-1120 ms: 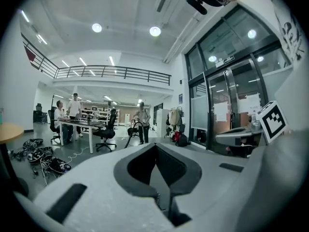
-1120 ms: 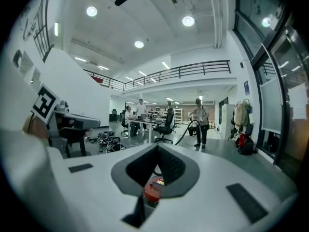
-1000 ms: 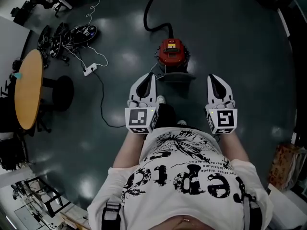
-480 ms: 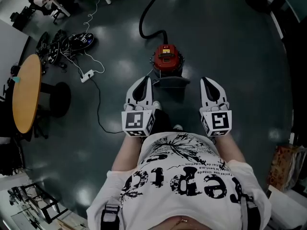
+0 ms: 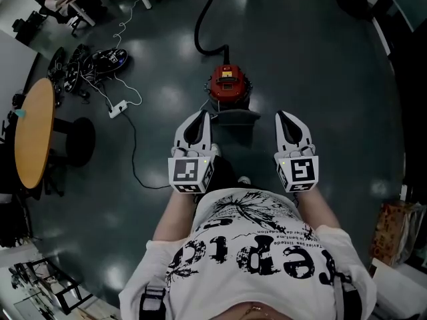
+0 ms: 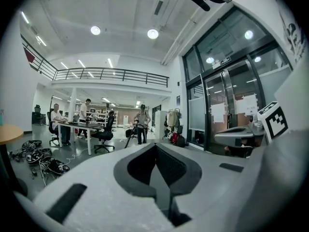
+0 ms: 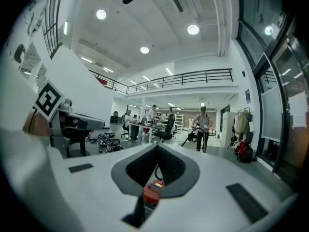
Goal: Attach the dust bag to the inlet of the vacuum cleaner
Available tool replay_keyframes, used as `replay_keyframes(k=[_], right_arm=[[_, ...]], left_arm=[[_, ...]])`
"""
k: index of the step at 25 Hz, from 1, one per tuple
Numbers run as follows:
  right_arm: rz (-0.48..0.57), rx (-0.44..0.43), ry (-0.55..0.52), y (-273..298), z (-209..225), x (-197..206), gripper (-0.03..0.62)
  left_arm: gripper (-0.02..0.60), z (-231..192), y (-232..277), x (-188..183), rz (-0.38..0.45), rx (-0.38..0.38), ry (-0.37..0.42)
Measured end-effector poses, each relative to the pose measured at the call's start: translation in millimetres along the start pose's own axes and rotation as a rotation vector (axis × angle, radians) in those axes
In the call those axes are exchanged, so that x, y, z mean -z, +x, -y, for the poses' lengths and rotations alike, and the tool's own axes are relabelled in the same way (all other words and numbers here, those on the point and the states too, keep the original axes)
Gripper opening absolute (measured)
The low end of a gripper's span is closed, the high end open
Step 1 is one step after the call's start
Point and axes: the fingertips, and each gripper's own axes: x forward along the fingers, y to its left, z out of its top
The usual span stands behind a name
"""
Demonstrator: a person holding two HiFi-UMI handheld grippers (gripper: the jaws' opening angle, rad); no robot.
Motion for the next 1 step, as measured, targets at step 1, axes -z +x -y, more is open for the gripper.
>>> replay_keyframes(k=[1], right_arm=[[-0.007,0.002,0.001,-1.2,0.1,1.7,0.002]], left_arm=[[0.005,0.9,0.0,1.0,-0.005,0.003,-0.003]])
